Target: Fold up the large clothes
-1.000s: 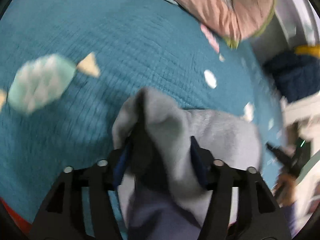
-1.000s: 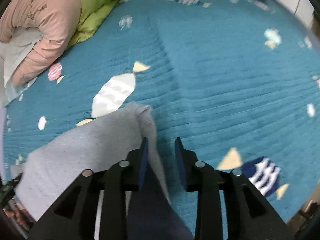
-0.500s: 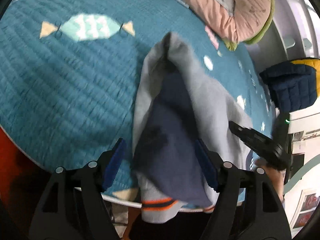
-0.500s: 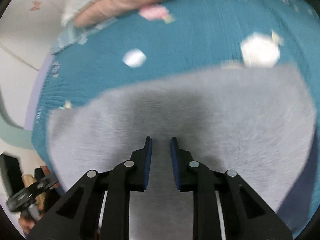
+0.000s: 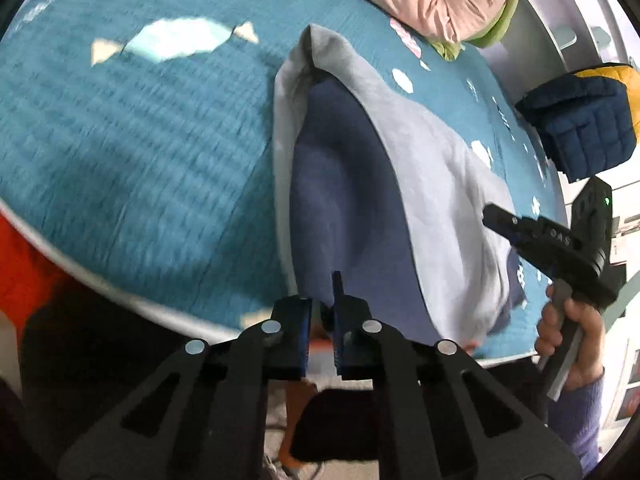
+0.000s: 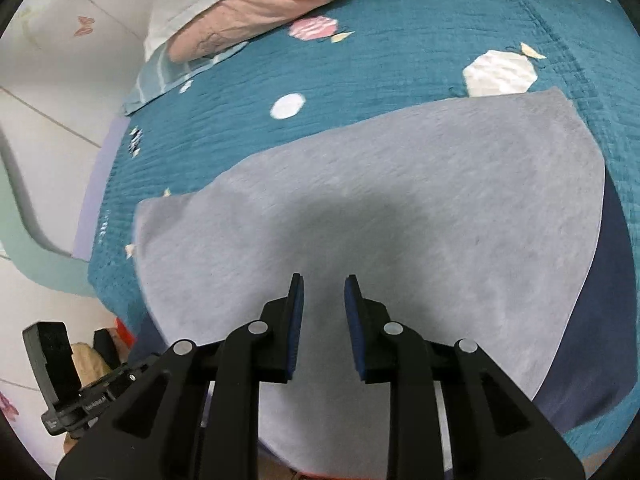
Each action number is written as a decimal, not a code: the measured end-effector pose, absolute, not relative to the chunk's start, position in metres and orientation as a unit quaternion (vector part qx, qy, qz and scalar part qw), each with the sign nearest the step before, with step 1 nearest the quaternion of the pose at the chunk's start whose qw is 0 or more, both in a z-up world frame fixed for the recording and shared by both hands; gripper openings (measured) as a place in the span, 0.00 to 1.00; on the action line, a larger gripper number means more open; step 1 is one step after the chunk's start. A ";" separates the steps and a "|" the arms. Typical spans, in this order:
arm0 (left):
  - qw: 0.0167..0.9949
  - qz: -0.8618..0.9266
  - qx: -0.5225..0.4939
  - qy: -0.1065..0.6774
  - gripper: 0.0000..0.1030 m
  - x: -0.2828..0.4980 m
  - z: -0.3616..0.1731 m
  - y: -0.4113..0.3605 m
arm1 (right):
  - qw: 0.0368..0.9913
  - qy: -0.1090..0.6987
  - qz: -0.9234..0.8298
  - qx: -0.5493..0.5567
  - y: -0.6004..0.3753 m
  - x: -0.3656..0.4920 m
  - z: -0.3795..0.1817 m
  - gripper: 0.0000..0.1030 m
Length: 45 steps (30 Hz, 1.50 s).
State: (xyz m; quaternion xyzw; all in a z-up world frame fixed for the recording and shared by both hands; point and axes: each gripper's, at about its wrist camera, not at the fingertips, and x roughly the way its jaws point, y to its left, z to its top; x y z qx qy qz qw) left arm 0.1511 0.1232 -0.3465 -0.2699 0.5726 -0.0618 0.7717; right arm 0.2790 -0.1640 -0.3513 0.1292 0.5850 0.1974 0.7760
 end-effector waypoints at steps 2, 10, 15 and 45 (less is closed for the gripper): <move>0.768 -0.052 -0.263 0.582 0.08 0.143 -0.353 0.125 | 0.766 0.603 0.192 0.110 -0.158 0.273 -0.365 0.21; 0.767 -0.056 -0.344 0.539 0.72 0.136 -0.351 0.139 | 0.759 0.607 0.196 0.134 -0.165 0.254 -0.364 0.26; 0.752 -0.062 -0.320 0.572 0.72 0.156 -0.371 0.121 | 0.748 0.617 0.203 0.138 -0.168 0.230 -0.374 0.24; 0.835 -0.222 -0.167 0.475 0.09 0.209 -0.243 -0.052 | 0.836 0.507 0.114 0.173 -0.281 0.187 -0.322 0.40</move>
